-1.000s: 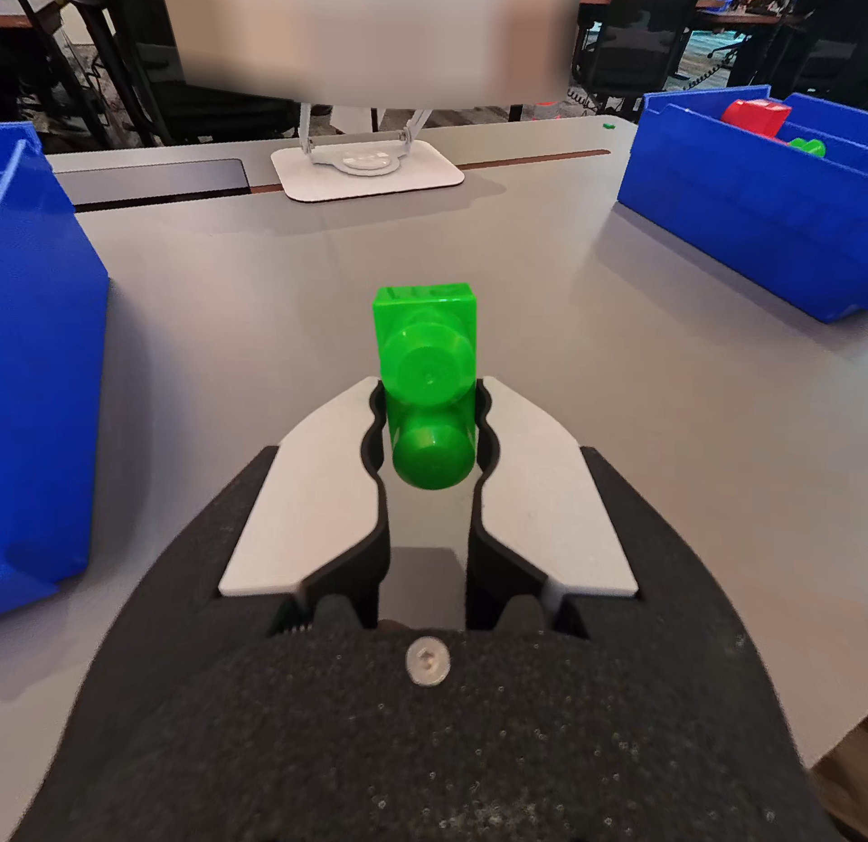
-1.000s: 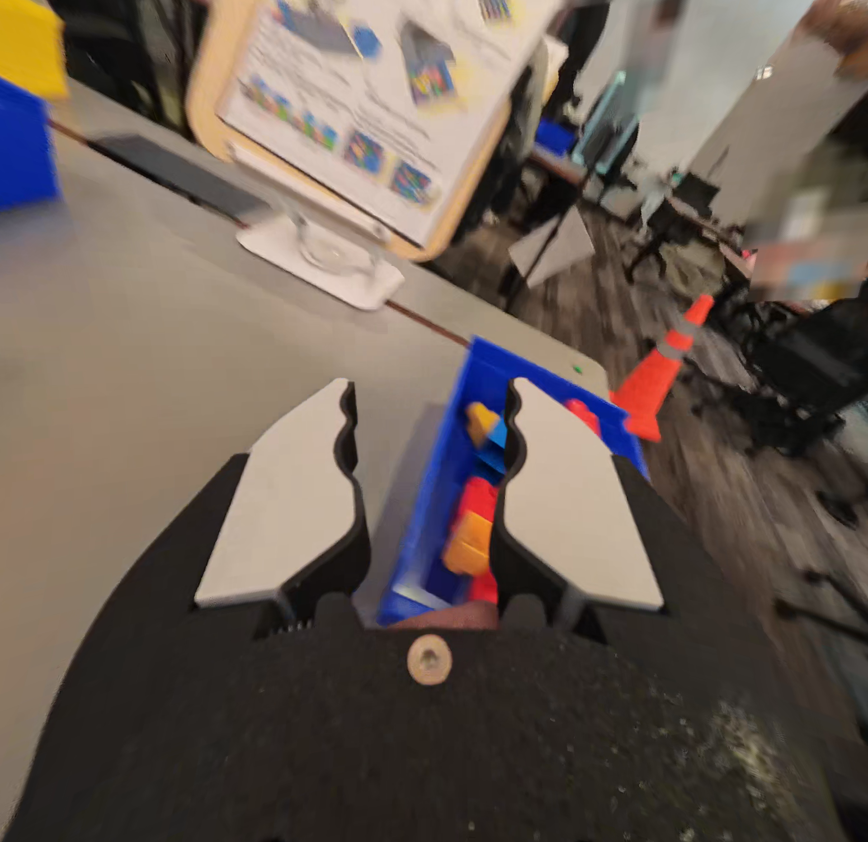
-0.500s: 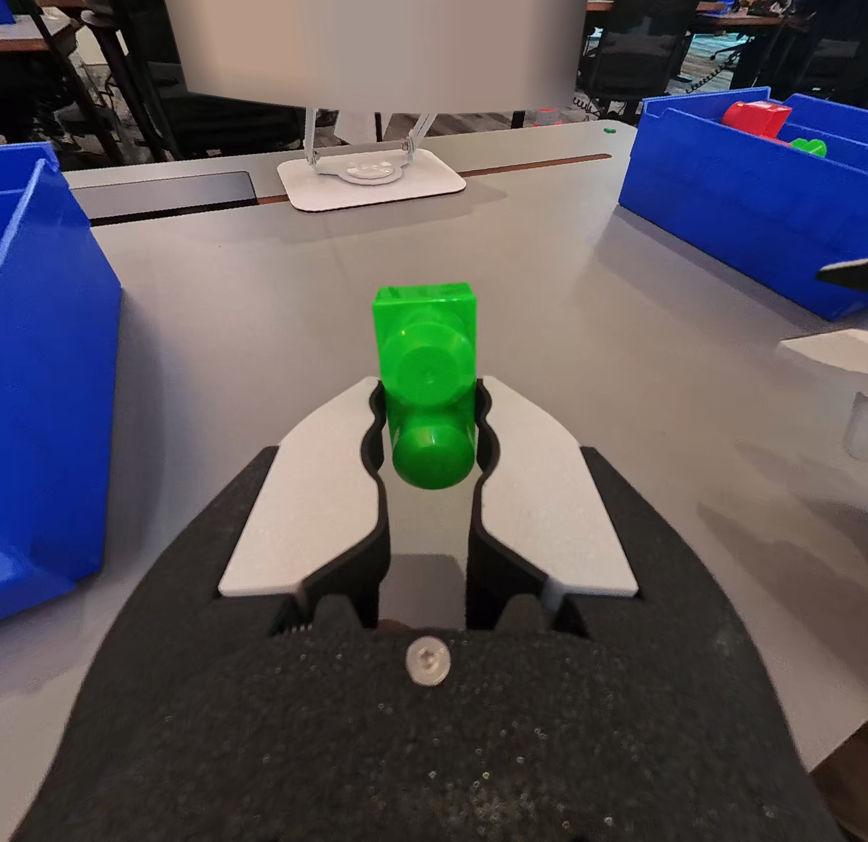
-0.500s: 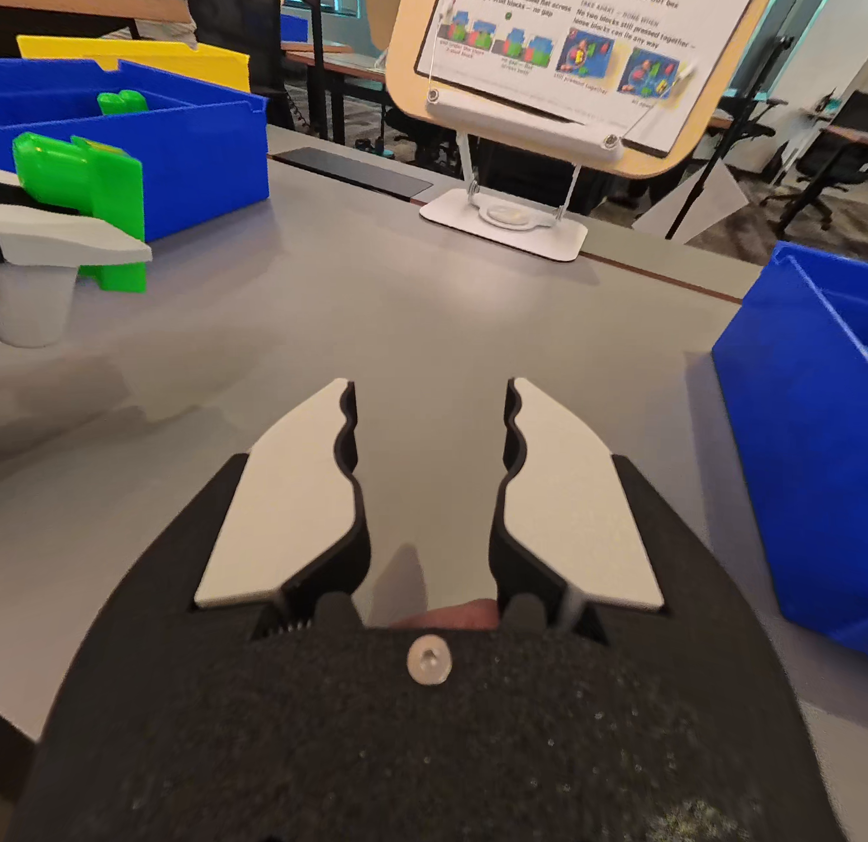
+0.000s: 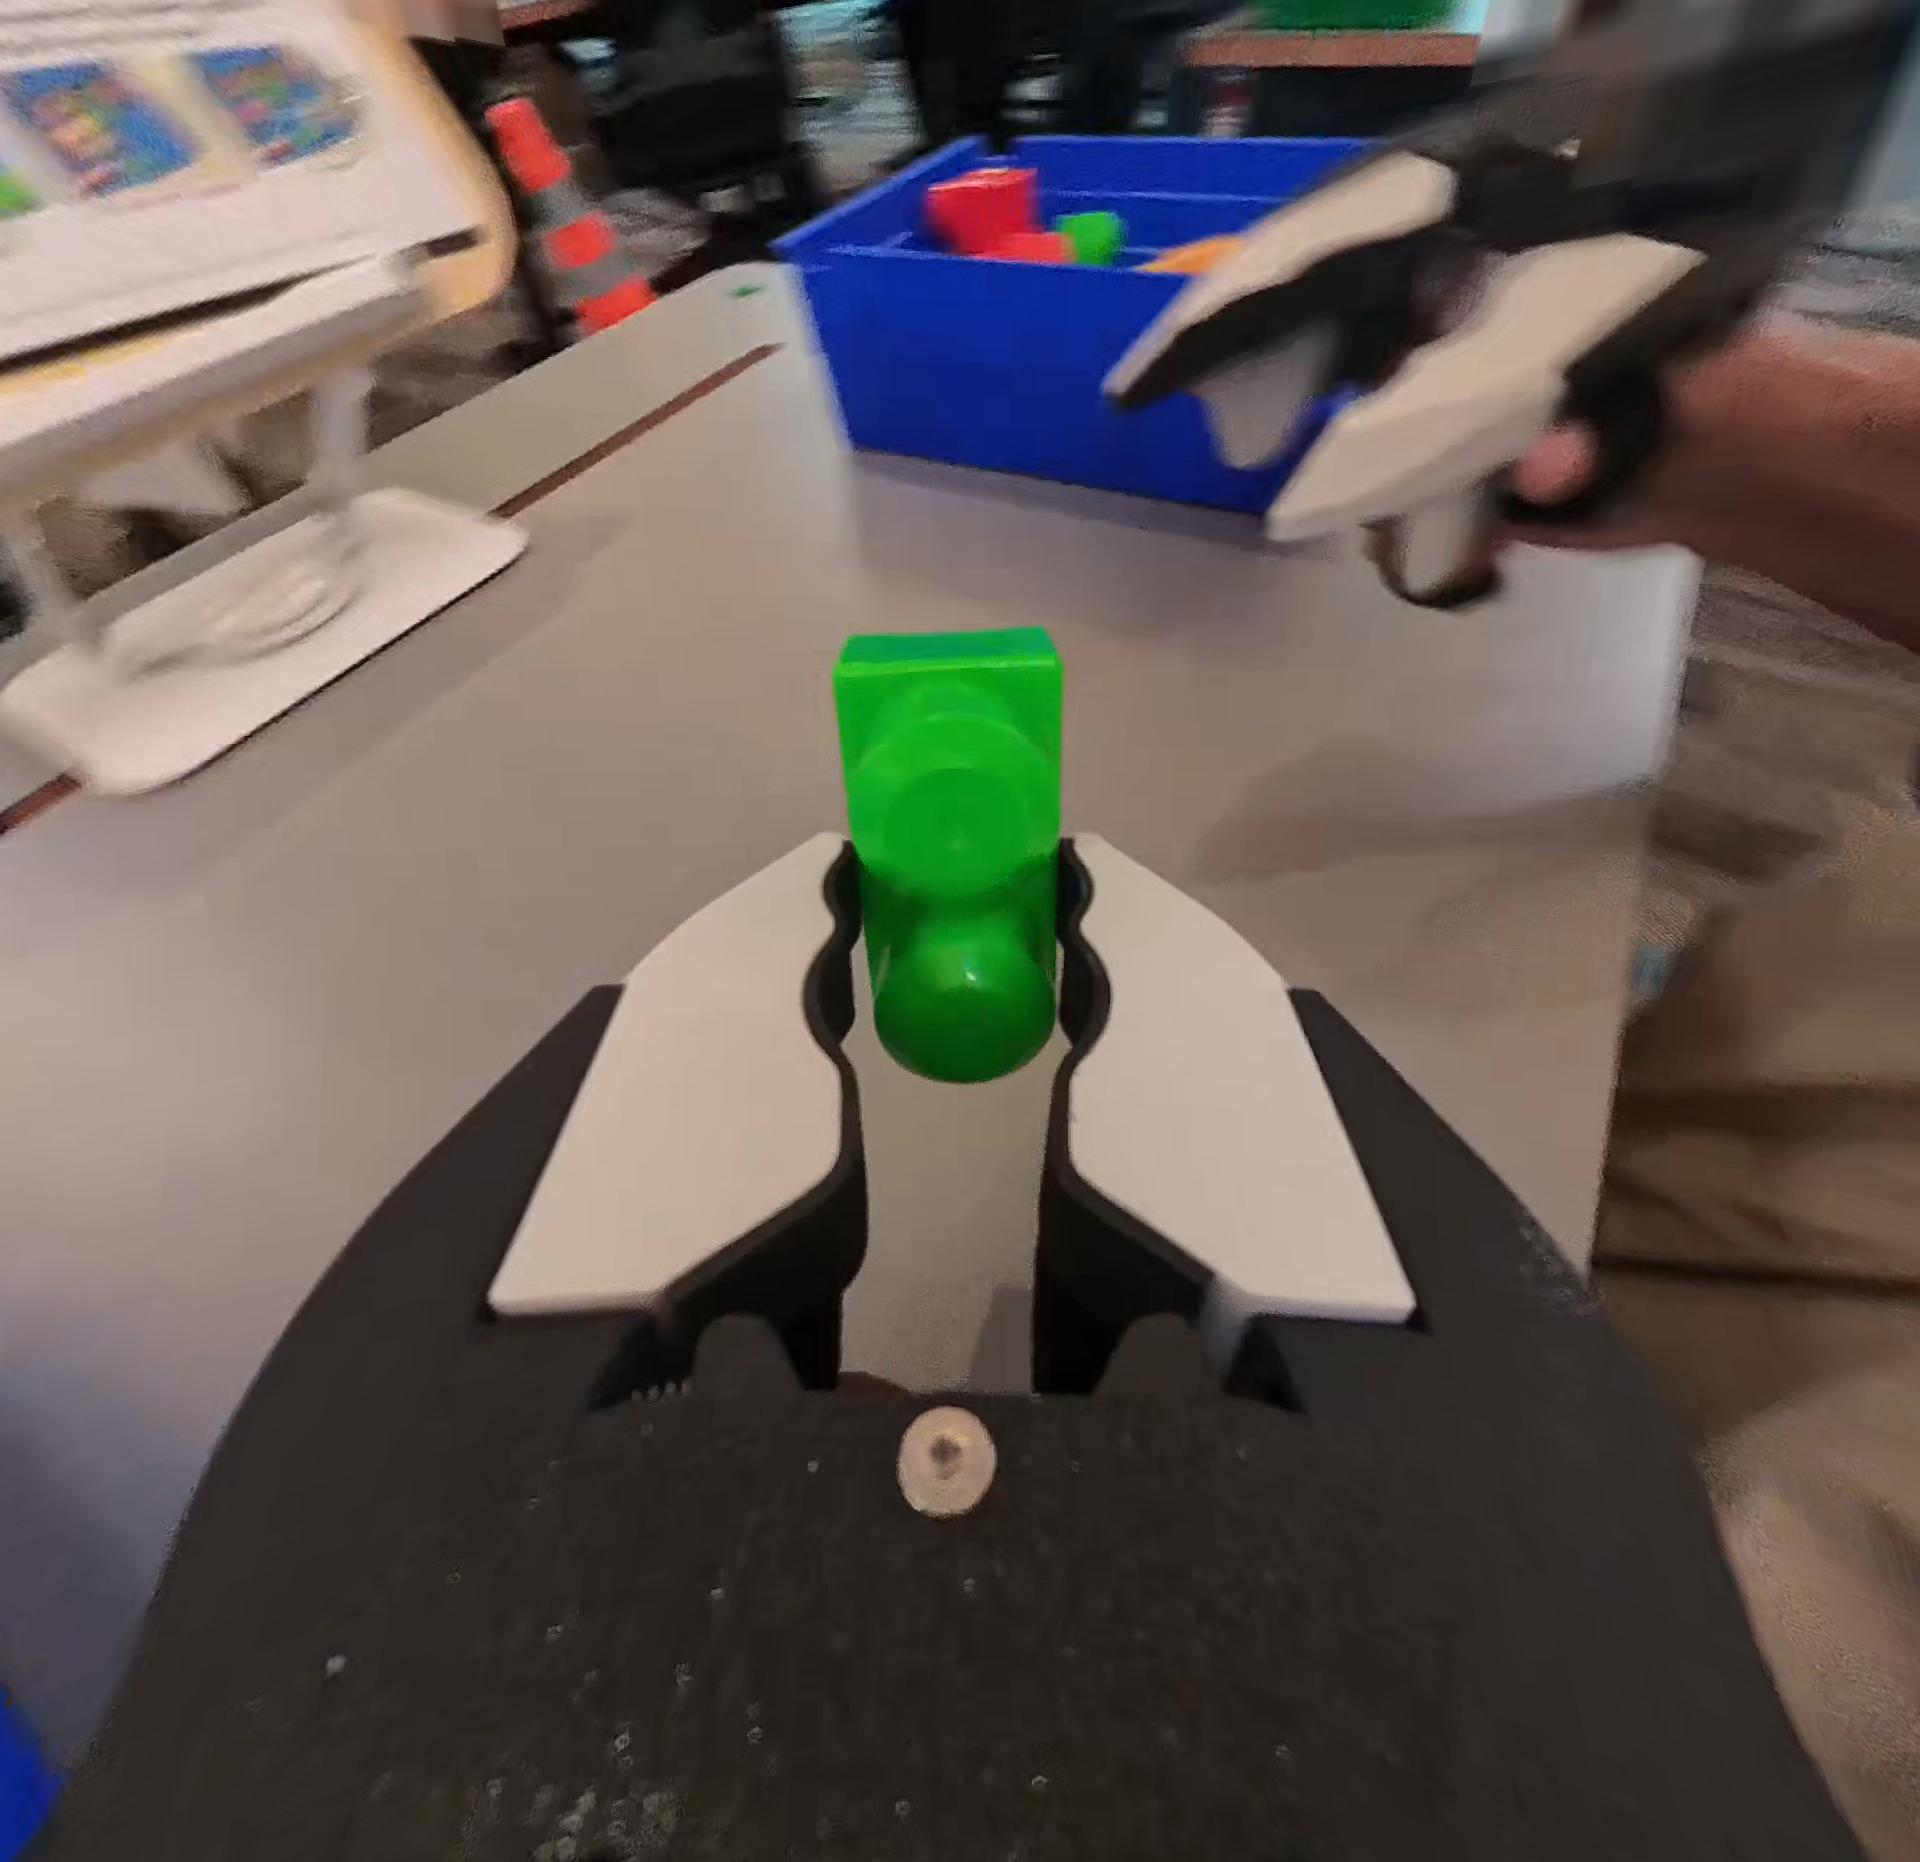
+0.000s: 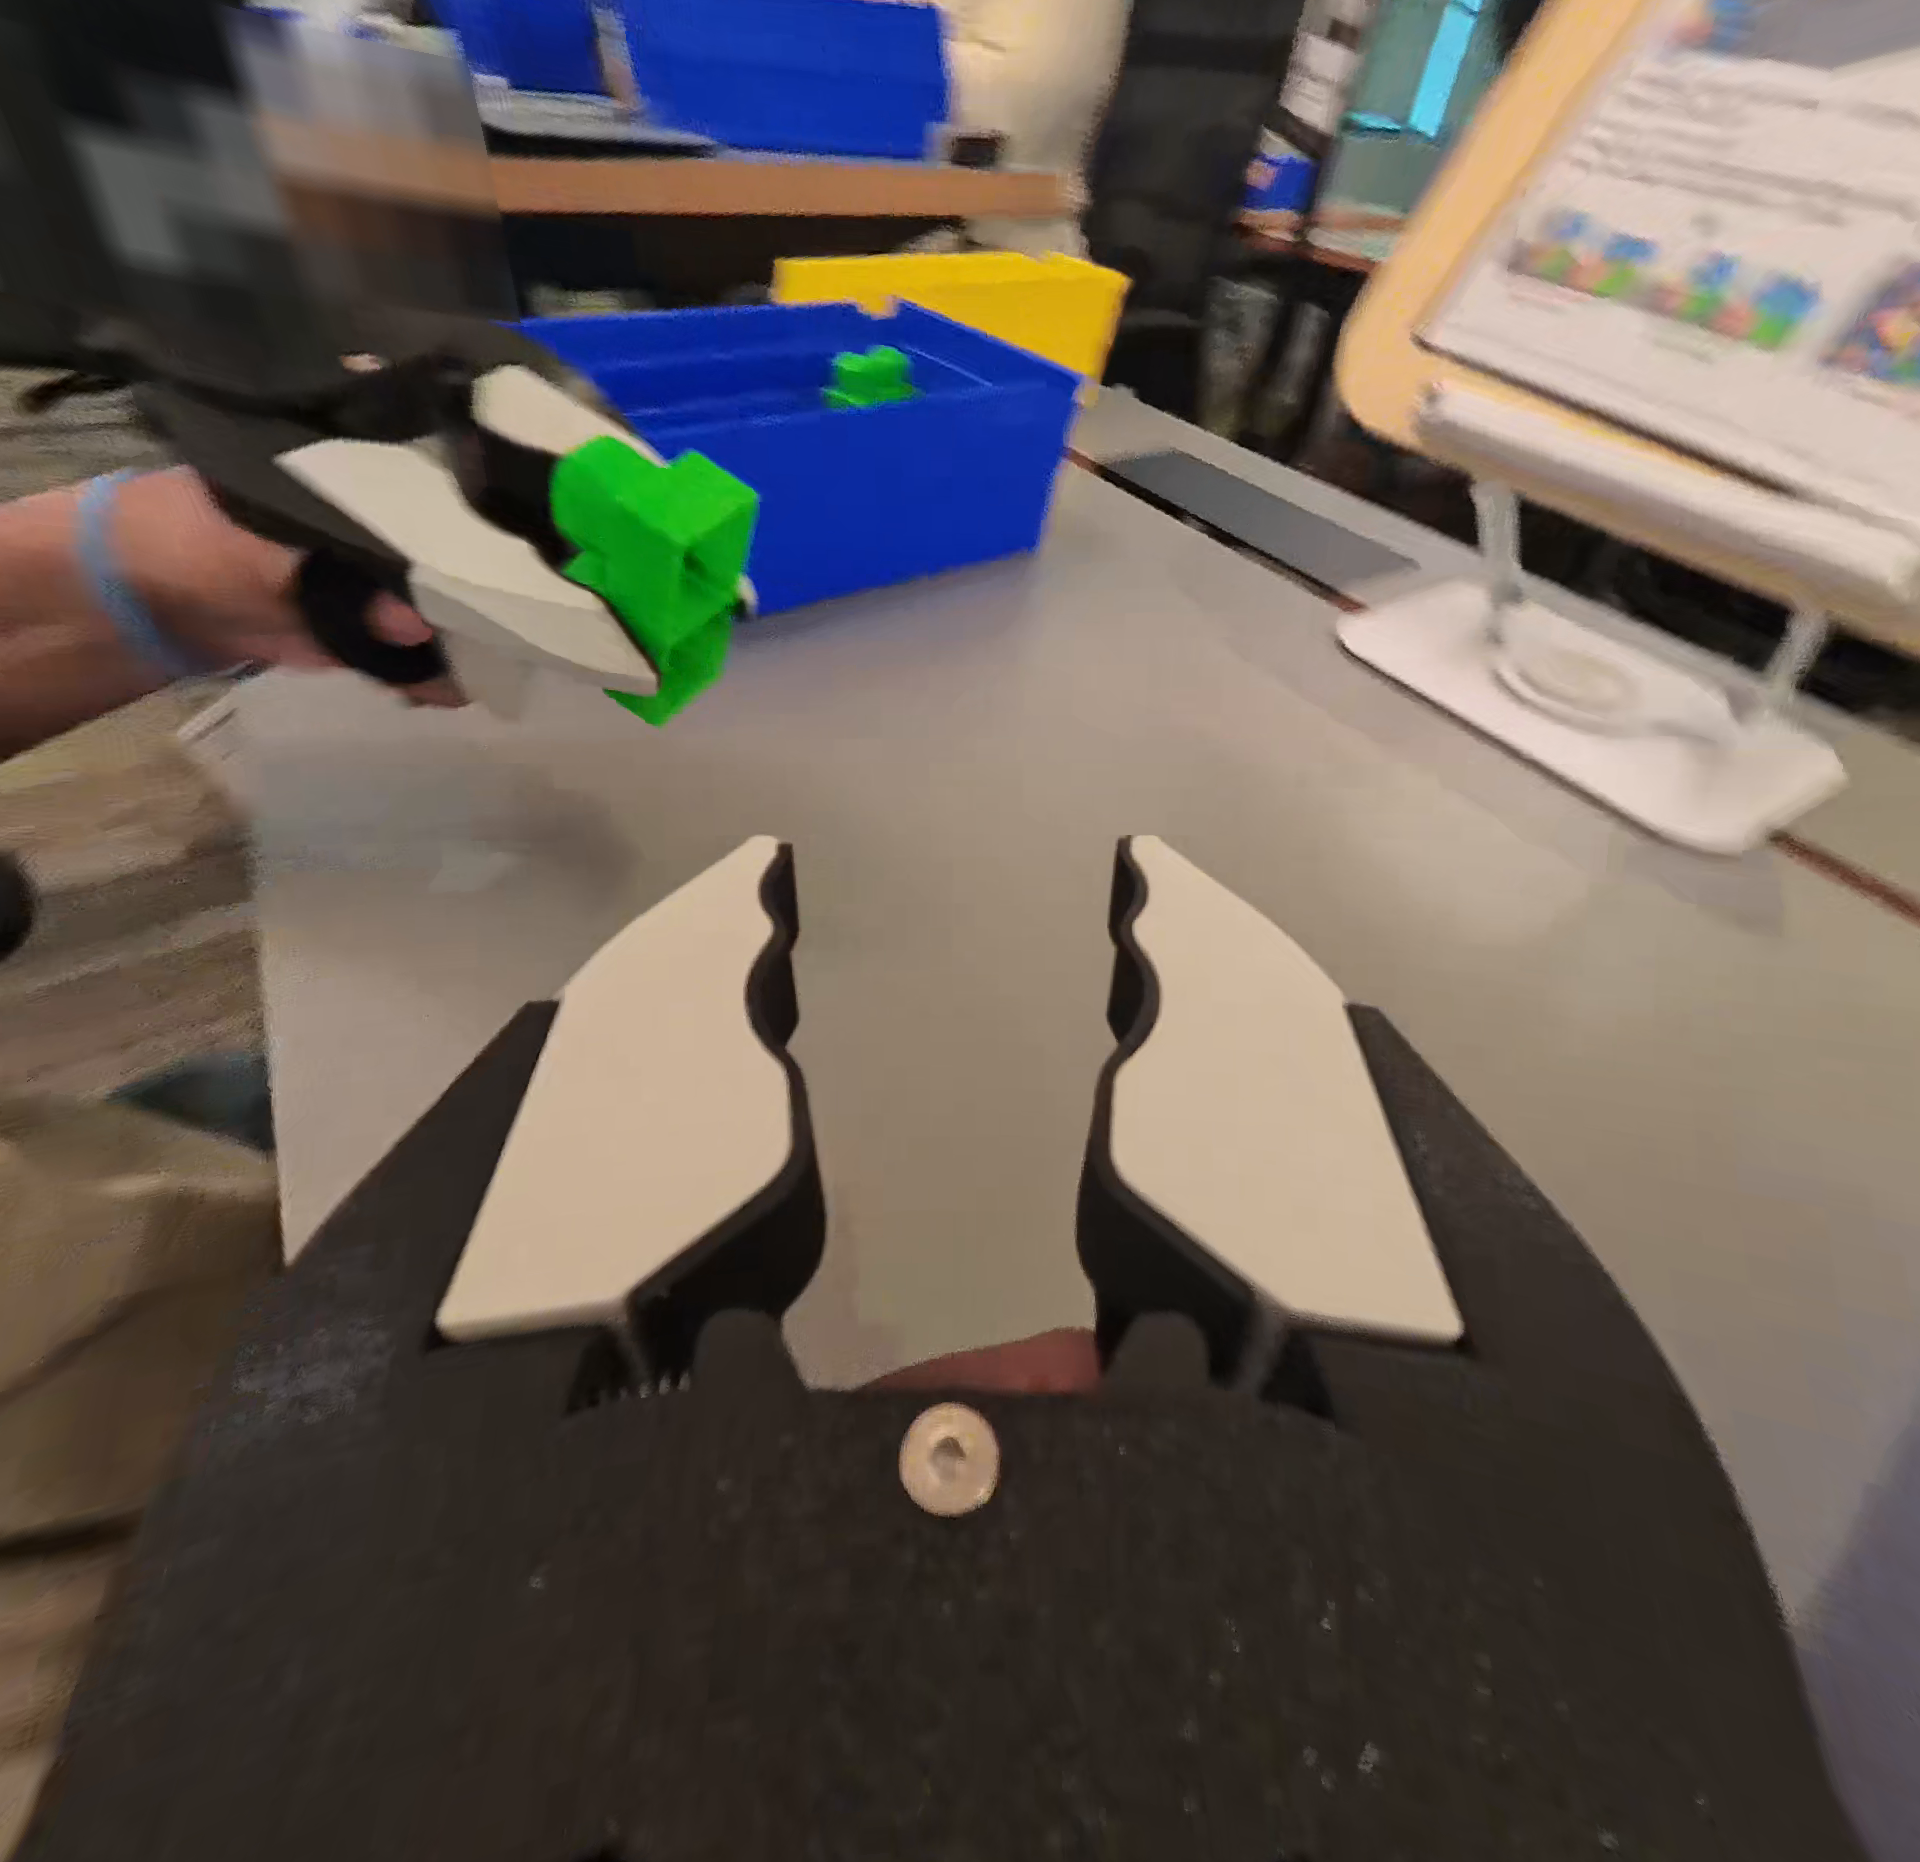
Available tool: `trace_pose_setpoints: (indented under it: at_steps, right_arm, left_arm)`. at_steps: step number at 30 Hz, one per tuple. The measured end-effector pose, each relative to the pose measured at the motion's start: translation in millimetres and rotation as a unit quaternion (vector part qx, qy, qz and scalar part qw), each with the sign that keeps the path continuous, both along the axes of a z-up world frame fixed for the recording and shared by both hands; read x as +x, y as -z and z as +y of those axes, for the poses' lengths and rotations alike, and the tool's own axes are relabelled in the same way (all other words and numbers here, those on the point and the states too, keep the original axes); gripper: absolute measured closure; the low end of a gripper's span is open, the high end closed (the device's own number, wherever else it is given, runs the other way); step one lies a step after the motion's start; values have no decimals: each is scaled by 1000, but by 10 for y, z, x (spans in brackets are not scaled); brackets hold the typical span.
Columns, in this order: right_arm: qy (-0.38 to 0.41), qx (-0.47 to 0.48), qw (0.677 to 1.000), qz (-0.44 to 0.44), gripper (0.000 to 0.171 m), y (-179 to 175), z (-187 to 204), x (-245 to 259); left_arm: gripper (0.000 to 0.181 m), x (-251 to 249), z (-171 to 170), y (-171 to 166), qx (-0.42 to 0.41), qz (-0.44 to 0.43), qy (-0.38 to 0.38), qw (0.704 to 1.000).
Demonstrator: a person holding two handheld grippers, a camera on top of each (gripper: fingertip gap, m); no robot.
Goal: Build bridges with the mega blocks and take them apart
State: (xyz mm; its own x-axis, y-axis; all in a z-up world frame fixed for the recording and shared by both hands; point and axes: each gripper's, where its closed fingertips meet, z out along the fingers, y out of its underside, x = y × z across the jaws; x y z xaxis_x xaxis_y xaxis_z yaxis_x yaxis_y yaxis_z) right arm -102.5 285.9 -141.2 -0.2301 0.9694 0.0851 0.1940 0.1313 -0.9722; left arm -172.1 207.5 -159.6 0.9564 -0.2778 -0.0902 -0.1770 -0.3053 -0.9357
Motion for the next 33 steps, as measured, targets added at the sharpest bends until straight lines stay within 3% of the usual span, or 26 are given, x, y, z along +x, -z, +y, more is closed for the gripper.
trace_pose_setpoints:
  at_steps: [4, 13, 25, 33]
  right_arm:
    - [-138, 39, 990, -7, 111, -156, -155, -54]
    - [-219, 95, 970, -44, 113, -19, -395, -238]
    - [-227, 166, 952, -125, 120, 303, -383, -238]
    - [-199, 222, 932, -208, 127, 579, -243, -284]
  left_arm:
    - [146, 215, 45, -43, -39, 11, 150, 988]
    - [146, 441, 341, 27, -97, 70, 260, 958]
    - [146, 532, 417, 266, -180, 159, 296, 924]
    - [146, 465, 531, 446, -226, 201, 259, 917]
